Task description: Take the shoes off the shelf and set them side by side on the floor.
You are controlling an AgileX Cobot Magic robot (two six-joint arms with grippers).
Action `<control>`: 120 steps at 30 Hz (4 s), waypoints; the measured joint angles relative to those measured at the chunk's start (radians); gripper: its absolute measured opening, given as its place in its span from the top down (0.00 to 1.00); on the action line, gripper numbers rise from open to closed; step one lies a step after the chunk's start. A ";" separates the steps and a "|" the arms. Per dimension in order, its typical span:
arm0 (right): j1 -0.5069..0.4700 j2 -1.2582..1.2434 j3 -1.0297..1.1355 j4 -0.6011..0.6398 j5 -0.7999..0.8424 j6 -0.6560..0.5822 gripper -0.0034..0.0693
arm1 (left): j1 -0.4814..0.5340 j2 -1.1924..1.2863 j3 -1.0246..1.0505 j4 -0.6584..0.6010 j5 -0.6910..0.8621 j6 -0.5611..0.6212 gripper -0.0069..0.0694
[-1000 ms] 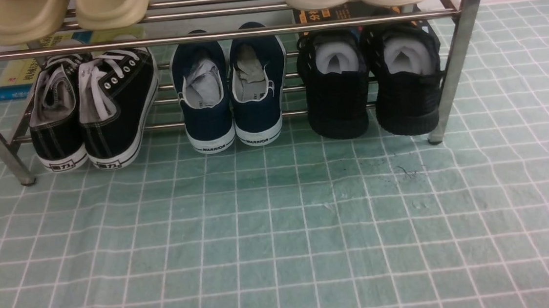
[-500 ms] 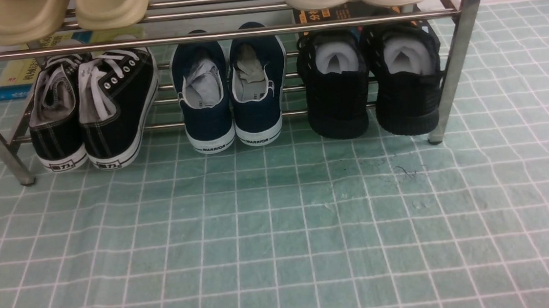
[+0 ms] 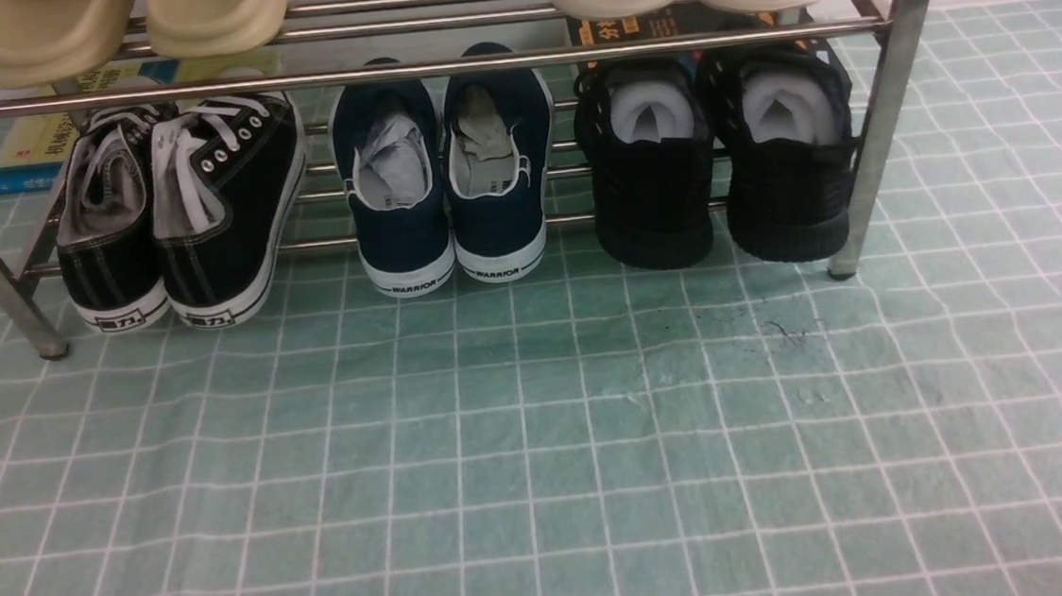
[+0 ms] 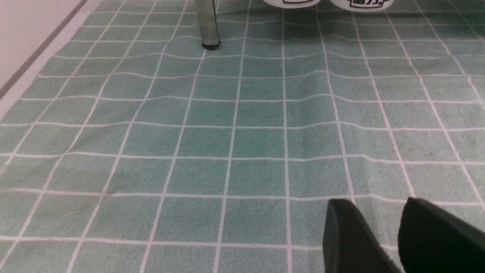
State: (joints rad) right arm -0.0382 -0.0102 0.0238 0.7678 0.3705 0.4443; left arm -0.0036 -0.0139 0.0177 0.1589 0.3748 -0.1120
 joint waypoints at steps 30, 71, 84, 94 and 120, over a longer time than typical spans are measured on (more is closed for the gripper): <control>0.000 0.759 -0.791 -0.291 0.792 -0.693 0.97 | 0.000 0.000 0.000 0.001 0.000 0.000 0.60; 0.603 2.111 -2.114 -0.834 0.629 -0.452 0.16 | 0.000 0.000 0.000 0.001 0.000 0.000 0.59; 0.603 2.222 -2.119 -0.948 0.562 -0.408 0.18 | 0.000 0.000 0.000 0.001 0.000 0.000 0.59; 0.605 2.237 -2.123 -0.927 0.596 -0.407 0.83 | 0.000 0.000 0.000 0.001 0.000 0.000 0.59; 0.797 1.733 -1.872 -0.744 0.895 -0.345 0.95 | 0.000 0.000 0.000 0.001 0.000 0.000 0.59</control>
State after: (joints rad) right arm 0.7586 1.7230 -1.8480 0.0243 1.2659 0.0989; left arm -0.0036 -0.0139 0.0177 0.1598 0.3748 -0.1120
